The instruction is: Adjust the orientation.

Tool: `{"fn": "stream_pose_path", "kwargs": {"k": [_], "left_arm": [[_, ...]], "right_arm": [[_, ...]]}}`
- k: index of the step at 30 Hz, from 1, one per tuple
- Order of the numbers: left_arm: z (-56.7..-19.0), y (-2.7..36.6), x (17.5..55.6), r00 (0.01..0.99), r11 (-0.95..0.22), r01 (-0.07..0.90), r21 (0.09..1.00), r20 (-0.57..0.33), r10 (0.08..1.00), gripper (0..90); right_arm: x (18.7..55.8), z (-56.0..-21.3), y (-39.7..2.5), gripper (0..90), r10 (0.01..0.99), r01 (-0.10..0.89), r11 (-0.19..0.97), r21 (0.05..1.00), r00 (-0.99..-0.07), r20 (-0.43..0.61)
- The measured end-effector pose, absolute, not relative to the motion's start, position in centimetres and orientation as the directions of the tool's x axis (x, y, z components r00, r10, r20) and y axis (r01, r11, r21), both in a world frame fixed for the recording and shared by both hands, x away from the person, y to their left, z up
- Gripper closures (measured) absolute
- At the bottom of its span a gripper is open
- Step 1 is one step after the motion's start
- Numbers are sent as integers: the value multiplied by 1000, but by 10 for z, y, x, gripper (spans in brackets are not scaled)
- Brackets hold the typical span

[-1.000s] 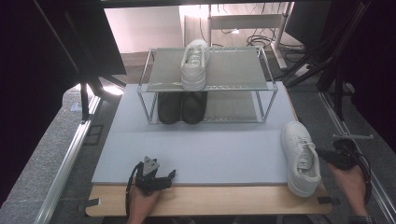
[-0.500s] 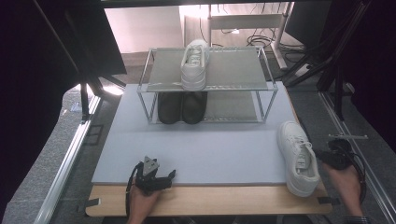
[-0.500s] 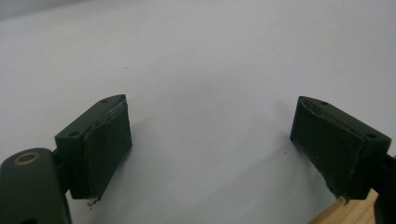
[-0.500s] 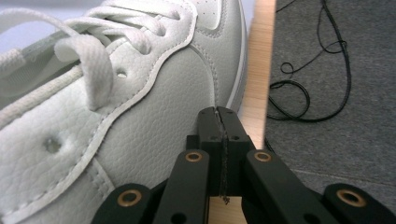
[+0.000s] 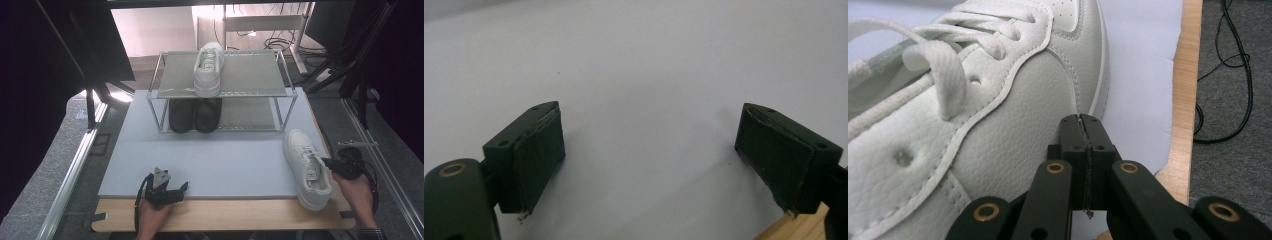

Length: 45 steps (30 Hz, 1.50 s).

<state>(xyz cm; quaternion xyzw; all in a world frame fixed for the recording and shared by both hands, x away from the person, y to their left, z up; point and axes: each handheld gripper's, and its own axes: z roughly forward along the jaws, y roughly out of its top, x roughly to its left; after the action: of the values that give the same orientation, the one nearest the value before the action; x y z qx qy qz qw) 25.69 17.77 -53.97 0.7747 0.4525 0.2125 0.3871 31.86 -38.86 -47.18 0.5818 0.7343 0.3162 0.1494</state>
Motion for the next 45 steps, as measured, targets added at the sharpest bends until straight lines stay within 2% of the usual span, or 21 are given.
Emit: {"fn": "stream_pose_path", "kwargs": {"k": [15, 33, 45], "left_arm": [[-540, 178, 257, 500, -292, 538, 791, -20, 866, 123], [-540, 178, 257, 500, -292, 538, 791, -20, 866, 123], [-540, 178, 257, 500, -292, 538, 791, -20, 866, 123]], "right_arm": [[302, -477, -375, 895, 937, 773, 151, 616, -311, 161], [320, -479, -325, 895, 897, 756, 221, 616, -406, 177], [323, -480, -311, 895, 883, 752, 232, 617, -429, 191]]}}
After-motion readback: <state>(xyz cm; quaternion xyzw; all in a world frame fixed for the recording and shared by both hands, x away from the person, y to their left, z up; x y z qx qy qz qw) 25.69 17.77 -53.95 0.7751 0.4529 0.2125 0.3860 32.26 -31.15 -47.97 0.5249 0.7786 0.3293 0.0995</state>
